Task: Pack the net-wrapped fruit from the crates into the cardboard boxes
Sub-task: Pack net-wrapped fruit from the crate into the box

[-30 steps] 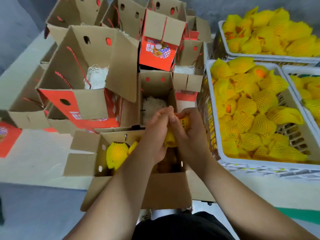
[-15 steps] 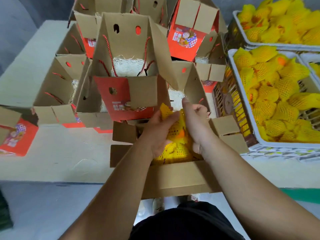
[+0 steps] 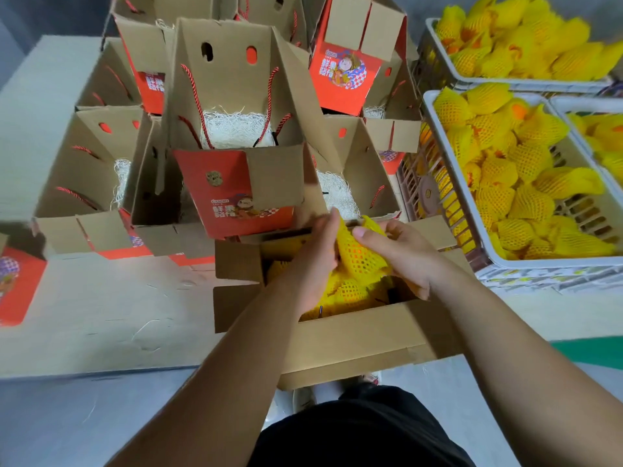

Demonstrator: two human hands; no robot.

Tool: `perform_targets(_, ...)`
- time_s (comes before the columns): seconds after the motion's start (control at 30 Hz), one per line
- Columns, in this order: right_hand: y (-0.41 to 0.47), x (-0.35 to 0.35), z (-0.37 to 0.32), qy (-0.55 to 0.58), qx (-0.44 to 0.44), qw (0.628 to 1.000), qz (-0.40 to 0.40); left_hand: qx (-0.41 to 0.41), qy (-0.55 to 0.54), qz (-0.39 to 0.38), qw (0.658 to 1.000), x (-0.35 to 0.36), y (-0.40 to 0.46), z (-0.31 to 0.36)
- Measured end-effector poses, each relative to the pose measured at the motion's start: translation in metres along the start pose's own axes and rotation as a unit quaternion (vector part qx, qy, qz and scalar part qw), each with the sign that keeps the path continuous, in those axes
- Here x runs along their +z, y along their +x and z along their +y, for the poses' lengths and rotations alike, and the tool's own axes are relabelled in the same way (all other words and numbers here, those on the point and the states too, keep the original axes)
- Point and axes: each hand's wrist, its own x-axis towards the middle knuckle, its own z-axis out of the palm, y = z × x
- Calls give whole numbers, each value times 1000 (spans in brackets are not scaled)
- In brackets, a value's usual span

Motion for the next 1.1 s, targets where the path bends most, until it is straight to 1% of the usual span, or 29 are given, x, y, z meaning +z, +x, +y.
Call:
perform_targets(0.03, 2, -3, 6, -66, -5, 997, 39, 35, 157, 26, 987, -10, -1, -8)
perform_targets(0.07, 4, -4, 12, -163, 3, 985, 58, 60, 314, 36, 947, -22, -5, -15)
perform_targets(0.1, 6, -2, 20, -278, 28, 959, 49, 67, 445, 26, 893, -33, -10, -23)
perform_targets(0.13, 7, 2, 26, -381, 62, 922, 27, 57, 540, 12, 840, -42, -13, -30)
perform_targets(0.17, 9, 7, 32, -445, 96, 890, 0, 39, 599, 2, 799, -48, -17, -36)
perform_targets(0.2, 10, 9, 34, -467, 125, 875, -26, 30, 634, -1, 772, -52, -20, -41)
perform_targets(0.23, 12, 9, 32, -456, 151, 876, -50, 29, 653, -2, 757, -52, -21, -42)
perform_targets(0.27, 13, 8, 29, -440, 165, 880, -70, 28, 661, -1, 750, -51, -22, -41)
perform_targets(0.3, 12, 6, 24, -438, 163, 879, -89, 22, 660, 0, 751, -50, -23, -40)
perform_targets(0.33, 13, 5, 21, -459, 152, 869, -105, 15, 659, 0, 752, -49, -23, -37)
perform_targets(0.4, 18, 5, 22, -515, 159, 833, -128, 9, 669, 0, 743, -48, -23, -35)
perform_targets(0.5, 29, 13, 34, -569, 170, 793, -138, 5, 696, 1, 718, -46, -23, -34)
perform_targets(0.53, 33, 17, 39, -588, 172, 778, -142, 1, 697, 2, 717, -45, -22, -33)
perform_targets(0.57, 36, 19, 42, -600, 176, 767, -143, -8, 694, 1, 720, -44, -21, -33)
perform_targets(0.63, 38, 25, 40, -619, 162, 759, -121, -15, 695, -5, 719, -43, -22, -30)
perform_targets(0.7, 38, 26, 38, -644, 149, 746, -77, 1, 704, -10, 710, -43, -24, -29)
perform_targets(0.73, 38, 25, 37, -652, 144, 741, -69, 13, 710, -7, 704, -44, -25, -28)
perform_targets(0.8, 39, 22, 39, -650, 150, 741, -75, 33, 711, 9, 702, -47, -27, -29)
perform_targets(0.9, 42, 15, 41, -648, 182, 731, -115, 51, 698, 27, 714, -49, -26, -37)
perform_targets(0.93, 44, 15, 43, -644, 174, 735, -122, 62, 694, 33, 717, -48, -24, -40)
perform_targets(0.97, 47, 16, 43, -628, 155, 753, -119, 77, 688, 33, 721, -46, -21, -43)
perform_targets(1.0, 50, 17, 42, -622, 137, 762, -117, 100, 680, 18, 726, -43, -17, -44)
perform_targets(1.03, 52, 19, 41, -624, 125, 762, -118, 122, 673, -15, 729, -40, -14, -46)
perform_targets(1.1, 55, 23, 40, -627, 137, 758, -113, 130, 677, -93, 718, -36, -7, -46)
